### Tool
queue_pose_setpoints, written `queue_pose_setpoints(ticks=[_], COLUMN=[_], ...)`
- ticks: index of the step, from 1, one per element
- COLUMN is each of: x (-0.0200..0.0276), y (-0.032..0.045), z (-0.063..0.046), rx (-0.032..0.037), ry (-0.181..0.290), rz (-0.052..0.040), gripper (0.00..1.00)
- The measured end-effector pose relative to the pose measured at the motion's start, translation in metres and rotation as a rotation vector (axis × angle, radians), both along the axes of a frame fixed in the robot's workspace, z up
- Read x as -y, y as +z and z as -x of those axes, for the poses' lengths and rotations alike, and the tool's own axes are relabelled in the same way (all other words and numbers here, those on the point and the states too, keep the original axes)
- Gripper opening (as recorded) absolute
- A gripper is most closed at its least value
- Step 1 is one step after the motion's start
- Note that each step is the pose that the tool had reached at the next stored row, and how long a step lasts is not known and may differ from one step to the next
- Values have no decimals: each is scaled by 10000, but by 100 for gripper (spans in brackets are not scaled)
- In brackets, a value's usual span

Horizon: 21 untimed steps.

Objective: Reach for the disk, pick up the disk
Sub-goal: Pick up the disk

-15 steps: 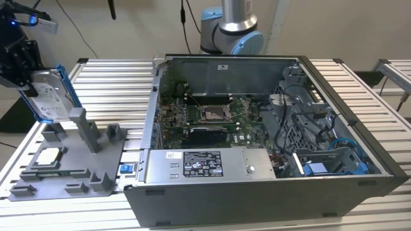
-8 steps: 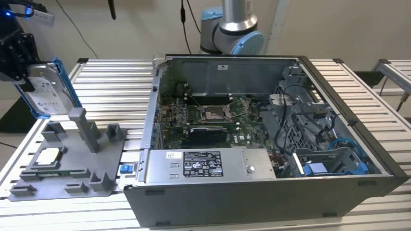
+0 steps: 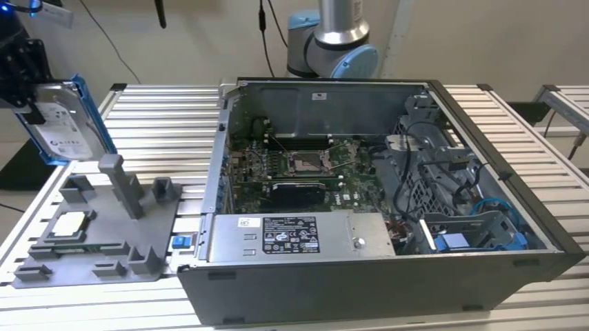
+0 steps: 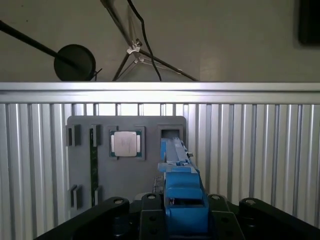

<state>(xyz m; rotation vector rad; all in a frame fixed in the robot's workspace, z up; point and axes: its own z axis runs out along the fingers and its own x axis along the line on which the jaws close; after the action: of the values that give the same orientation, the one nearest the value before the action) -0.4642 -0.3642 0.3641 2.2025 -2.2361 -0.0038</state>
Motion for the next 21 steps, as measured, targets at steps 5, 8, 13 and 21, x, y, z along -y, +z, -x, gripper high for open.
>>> queue_pose_setpoints(ticks=[5,8,13,21], x=[0,0,0,0], y=[96,161,273,473], z=[0,0,0,0], rx=[-1,0,0,-1], ry=[1,1,0,0], rz=[0,0,0,1], gripper=[0,0,0,0])
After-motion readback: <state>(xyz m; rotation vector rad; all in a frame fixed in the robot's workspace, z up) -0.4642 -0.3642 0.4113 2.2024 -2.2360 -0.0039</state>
